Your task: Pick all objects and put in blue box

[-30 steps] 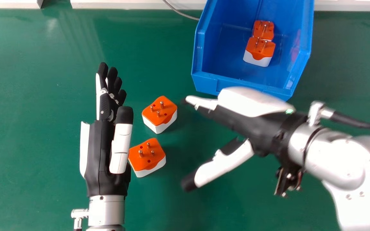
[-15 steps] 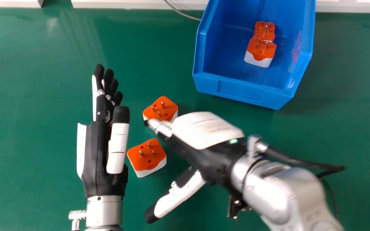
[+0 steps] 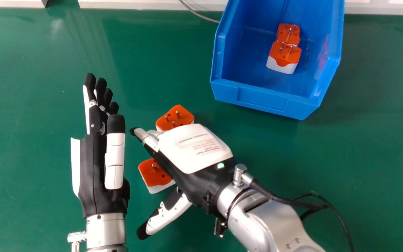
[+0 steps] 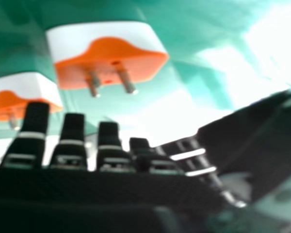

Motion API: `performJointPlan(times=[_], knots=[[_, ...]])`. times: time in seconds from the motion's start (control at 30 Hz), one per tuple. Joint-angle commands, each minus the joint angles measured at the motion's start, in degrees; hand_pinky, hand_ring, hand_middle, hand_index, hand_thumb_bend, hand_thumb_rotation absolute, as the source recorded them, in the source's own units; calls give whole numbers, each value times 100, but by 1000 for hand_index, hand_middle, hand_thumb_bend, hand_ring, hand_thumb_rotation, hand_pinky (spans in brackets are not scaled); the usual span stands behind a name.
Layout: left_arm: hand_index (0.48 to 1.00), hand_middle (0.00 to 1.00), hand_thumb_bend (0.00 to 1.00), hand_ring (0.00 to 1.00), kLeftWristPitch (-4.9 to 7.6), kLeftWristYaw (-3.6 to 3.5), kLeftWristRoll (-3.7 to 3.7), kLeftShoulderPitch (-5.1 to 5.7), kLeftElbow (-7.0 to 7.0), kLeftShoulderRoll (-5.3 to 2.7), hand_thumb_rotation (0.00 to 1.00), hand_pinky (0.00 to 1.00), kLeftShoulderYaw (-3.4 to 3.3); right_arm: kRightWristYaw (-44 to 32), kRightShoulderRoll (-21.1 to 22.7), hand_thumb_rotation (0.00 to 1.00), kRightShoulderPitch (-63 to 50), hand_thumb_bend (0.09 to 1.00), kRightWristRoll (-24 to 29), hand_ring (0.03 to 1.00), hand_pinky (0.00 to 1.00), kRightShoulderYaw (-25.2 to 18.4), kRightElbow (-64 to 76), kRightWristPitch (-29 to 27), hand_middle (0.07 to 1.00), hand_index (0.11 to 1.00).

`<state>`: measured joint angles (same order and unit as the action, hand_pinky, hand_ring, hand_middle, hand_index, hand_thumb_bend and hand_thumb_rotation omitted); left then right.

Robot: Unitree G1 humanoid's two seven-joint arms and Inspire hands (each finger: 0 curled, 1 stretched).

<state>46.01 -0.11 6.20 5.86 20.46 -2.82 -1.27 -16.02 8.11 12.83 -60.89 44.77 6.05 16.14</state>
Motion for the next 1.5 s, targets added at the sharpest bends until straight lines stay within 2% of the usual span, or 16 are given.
performJointPlan(times=[0.0, 0.07, 0.27, 0.37, 0.5, 0.57, 0.6, 0.8, 0.87, 0.9, 1.0, 1.1, 1.33, 1.47], knots=[[1000, 1000, 822, 1000, 189, -86, 49, -66, -7, -137, 885, 1000, 11, 363, -163, 480, 84, 925, 94, 890, 775, -30, -193, -244, 927, 961], [1000, 1000, 822, 1000, 199, -128, 75, -78, 9, -123, 882, 1000, 9, 544, -210, 450, 102, 923, 131, 880, 751, -52, -380, -343, 922, 954], [1000, 1000, 827, 1000, 190, -113, 17, -122, 35, -136, 878, 1000, -25, 747, -246, 404, 308, 922, 215, 867, 719, -203, -724, -555, 915, 937], [1000, 1000, 831, 1000, 188, -162, 54, -155, 46, -126, 877, 1000, -10, 782, -218, 386, 513, 921, 301, 865, 714, -266, -974, -697, 913, 930], [1000, 1000, 833, 1000, 196, -165, 77, -199, 64, -133, 876, 1000, -26, 550, -213, 366, 859, 921, 331, 861, 709, -277, -1360, -749, 911, 922], [1000, 1000, 833, 1000, 231, -155, 66, -233, 91, -134, 876, 1000, -38, 280, -235, 366, 1069, 921, 360, 861, 709, -272, -1569, -688, 911, 922], [1000, 1000, 836, 1000, 232, -146, 58, -247, 98, -135, 875, 1000, -42, 114, -253, 336, 1180, 925, 377, 857, 700, -274, -1674, -639, 905, 911], [1000, 1000, 835, 1000, 221, -119, 23, -328, 138, -142, 873, 1000, -62, -560, -275, 307, 1706, 927, 527, 857, 695, -289, -2225, -515, 904, 905], [1000, 1000, 835, 1000, 214, -110, 19, -345, 141, -160, 873, 1000, -65, -643, -236, 307, 1847, 927, 466, 857, 695, -211, -2388, -543, 904, 905], [1000, 1000, 835, 1000, 210, -107, 17, -358, 148, -166, 872, 1000, -66, -644, -219, 274, 1889, 929, 450, 861, 697, -186, -2443, -575, 907, 900], [1000, 1000, 835, 1000, 206, -127, 40, -385, 160, -171, 872, 1000, -60, -685, -191, 274, 1948, 929, 447, 861, 697, -138, -2505, -634, 907, 900], [1000, 1000, 836, 1000, 232, -111, 13, -400, 185, -172, 872, 1000, -67, -737, -223, 245, 1958, 935, 524, 856, 689, -147, -2572, -673, 902, 890], [1000, 1000, 835, 1000, 262, -132, 31, -391, 205, -170, 873, 1000, -65, -879, -304, 197, 1988, 932, 578, 844, 686, -71, -2644, -744, 888, 866], [1000, 1000, 834, 1000, 262, -141, 31, -374, 189, -164, 874, 1000, -57, -619, -252, 183, 1884, 924, 682, 835, 683, -79, -2574, -1047, 878, 851]])
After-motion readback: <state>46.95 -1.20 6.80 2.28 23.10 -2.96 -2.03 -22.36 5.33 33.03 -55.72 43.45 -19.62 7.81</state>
